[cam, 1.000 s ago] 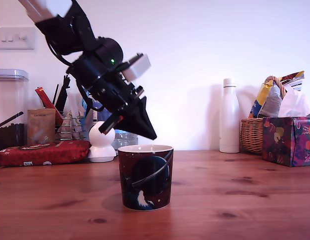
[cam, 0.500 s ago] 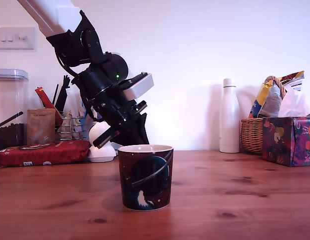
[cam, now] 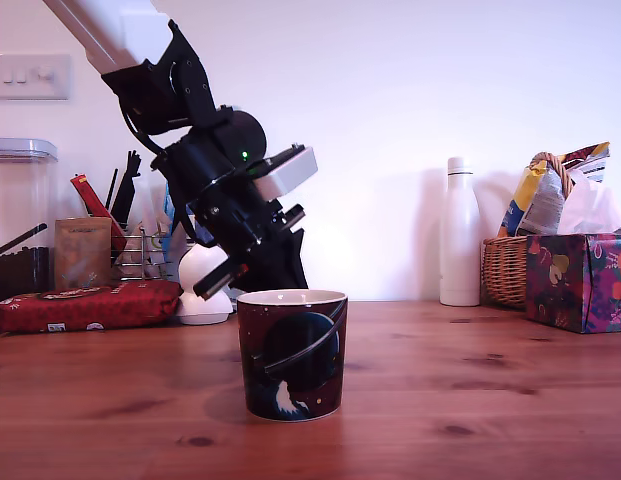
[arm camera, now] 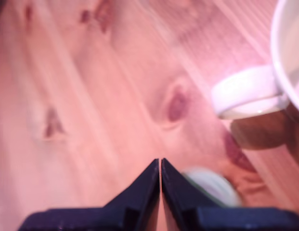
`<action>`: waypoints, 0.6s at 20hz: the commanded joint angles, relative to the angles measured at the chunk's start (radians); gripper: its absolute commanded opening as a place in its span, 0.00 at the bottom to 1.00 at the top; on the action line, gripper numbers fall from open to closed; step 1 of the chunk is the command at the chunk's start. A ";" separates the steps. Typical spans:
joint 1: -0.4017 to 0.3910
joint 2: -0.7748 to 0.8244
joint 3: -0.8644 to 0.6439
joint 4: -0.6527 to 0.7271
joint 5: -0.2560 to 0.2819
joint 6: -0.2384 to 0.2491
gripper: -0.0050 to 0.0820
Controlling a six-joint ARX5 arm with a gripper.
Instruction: Pick up the coffee capsules from the table one by one and drop them inside the nearest coffee cup
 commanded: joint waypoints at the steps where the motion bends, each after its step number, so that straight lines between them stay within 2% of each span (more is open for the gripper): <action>1: -0.006 0.039 0.003 -0.009 0.002 0.008 0.03; 6: -0.005 0.039 0.003 -0.037 -0.031 0.008 0.03; 12: -0.004 0.038 0.003 -0.111 -0.039 0.008 0.03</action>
